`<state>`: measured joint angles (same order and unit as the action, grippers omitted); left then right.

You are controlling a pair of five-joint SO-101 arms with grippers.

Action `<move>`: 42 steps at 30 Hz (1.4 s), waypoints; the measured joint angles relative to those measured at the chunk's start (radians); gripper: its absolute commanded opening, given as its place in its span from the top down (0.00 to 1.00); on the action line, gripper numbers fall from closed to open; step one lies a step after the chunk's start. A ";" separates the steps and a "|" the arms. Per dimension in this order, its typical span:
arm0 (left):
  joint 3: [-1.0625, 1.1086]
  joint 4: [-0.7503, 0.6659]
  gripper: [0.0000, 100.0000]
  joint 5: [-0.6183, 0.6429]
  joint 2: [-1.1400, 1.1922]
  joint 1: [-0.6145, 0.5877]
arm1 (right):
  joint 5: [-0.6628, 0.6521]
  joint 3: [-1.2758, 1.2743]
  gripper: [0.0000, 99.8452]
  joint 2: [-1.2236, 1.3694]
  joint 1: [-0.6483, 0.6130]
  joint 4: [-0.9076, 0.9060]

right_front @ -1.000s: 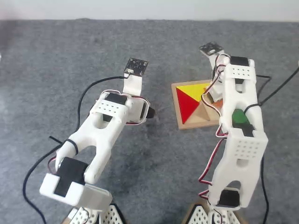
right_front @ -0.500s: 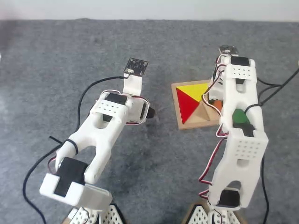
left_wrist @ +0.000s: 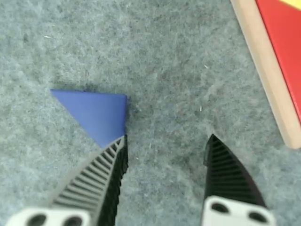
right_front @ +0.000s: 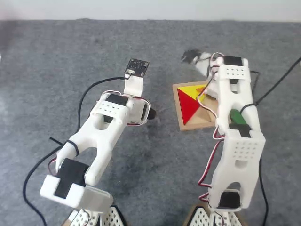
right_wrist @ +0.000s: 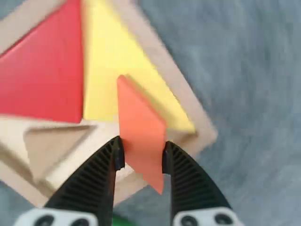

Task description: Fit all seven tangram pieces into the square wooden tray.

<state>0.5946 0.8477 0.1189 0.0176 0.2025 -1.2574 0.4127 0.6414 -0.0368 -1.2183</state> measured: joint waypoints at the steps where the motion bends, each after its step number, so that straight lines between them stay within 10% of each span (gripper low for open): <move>1: 0.000 0.000 0.74 0.000 0.000 0.000 | -0.092 0.000 0.99 0.000 -0.011 0.000; 10: 0.003 0.000 0.74 0.005 0.000 0.006 | -0.486 0.000 0.99 0.000 -0.078 0.000; 31: 0.149 -0.247 0.74 -0.037 0.000 0.028 | -0.465 0.000 0.99 0.000 0.017 -0.180; 42: 0.149 -0.247 0.74 -0.044 0.000 0.055 | -0.224 0.006 0.99 -0.018 0.035 -0.222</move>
<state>0.7434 0.6007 0.0744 0.0176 0.2578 -1.4814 0.4189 0.6229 -0.0015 -1.4408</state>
